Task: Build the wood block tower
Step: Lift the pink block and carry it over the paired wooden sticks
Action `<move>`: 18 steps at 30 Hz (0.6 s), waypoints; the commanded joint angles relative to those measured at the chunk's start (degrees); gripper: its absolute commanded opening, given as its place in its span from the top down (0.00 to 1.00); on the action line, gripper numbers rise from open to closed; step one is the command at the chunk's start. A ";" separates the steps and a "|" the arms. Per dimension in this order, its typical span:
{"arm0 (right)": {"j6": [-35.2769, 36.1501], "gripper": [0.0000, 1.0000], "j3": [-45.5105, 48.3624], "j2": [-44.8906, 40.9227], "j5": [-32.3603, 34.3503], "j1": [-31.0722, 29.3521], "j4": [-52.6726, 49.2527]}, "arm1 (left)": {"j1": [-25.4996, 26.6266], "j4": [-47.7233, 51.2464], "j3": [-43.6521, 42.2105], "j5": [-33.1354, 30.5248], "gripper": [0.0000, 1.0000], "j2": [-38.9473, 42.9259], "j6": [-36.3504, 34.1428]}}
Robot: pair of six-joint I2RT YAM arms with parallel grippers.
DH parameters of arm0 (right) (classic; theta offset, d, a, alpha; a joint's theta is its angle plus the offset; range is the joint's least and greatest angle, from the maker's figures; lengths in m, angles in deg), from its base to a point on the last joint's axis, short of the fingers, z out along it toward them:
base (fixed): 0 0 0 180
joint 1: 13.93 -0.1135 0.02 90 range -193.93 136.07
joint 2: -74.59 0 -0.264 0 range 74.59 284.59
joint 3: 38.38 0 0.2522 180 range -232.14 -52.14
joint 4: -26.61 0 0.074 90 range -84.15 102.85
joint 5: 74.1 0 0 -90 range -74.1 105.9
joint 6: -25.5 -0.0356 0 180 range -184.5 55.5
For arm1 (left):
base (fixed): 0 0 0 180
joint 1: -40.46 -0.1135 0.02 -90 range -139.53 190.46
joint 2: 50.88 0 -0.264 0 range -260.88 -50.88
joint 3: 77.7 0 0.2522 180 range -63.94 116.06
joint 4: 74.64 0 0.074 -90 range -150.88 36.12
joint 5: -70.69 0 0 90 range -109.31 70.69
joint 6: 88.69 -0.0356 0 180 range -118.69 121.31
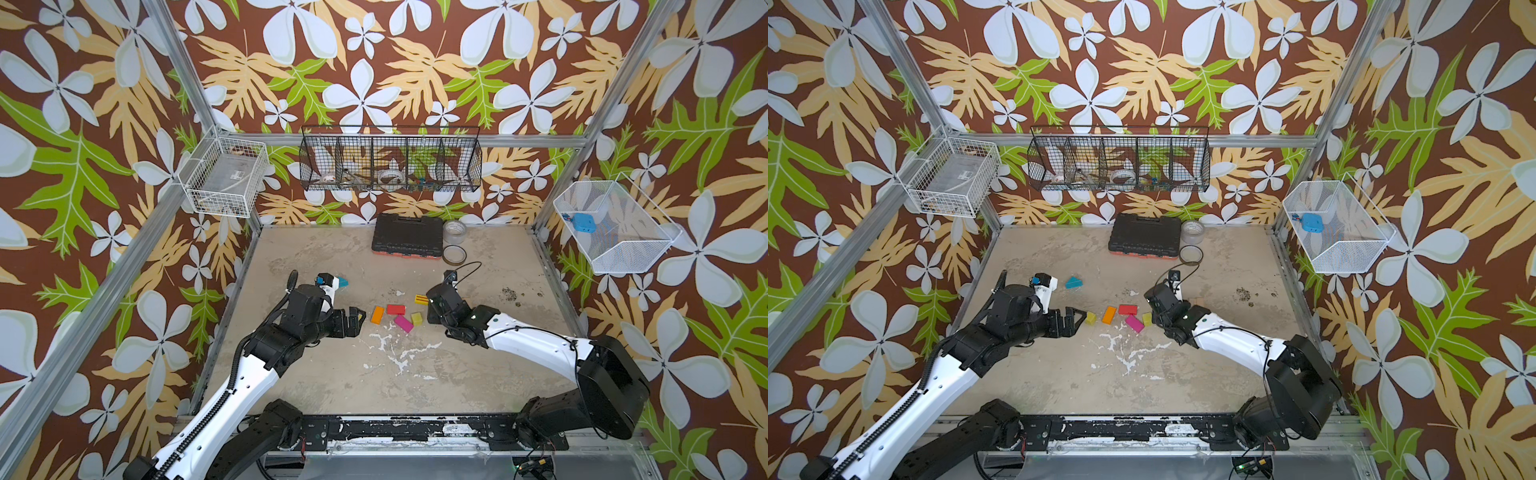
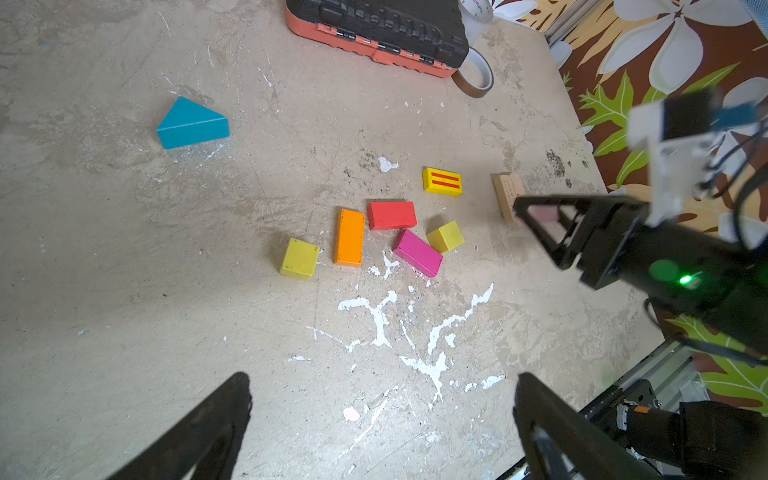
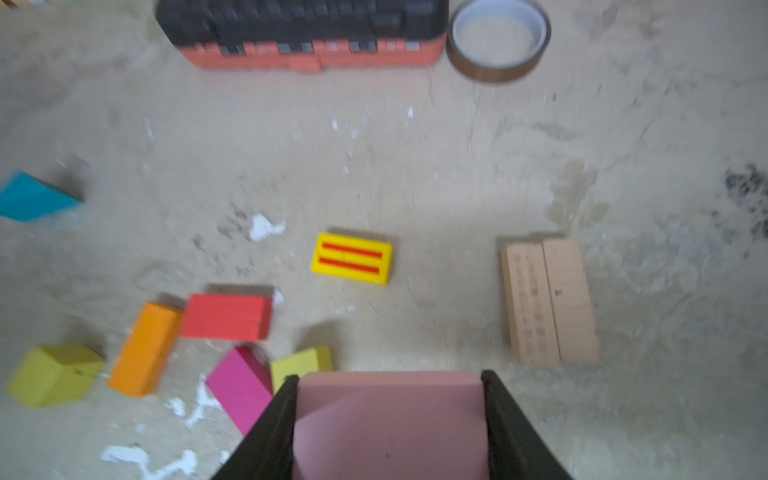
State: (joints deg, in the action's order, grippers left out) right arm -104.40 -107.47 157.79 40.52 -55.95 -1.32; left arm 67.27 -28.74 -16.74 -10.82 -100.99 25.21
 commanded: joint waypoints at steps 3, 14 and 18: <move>9.59 0.73 -10.76 0.22 -0.82 2.33 -5.94 | 0.11 -0.91 -0.11 1.26 0.00 -0.66 -0.17; 14.20 0.85 -2.12 -1.23 -17.52 19.39 1.94 | 0.10 -1.19 -0.09 2.23 0.00 -3.24 -0.52; 13.09 0.86 3.22 -2.28 -16.50 20.35 3.22 | 0.09 -1.11 -0.09 1.76 0.00 -4.24 -0.39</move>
State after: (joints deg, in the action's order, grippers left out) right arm -91.11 -106.75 156.17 26.53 -35.75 -0.40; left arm 67.27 -28.83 -16.76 -9.35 -104.75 25.01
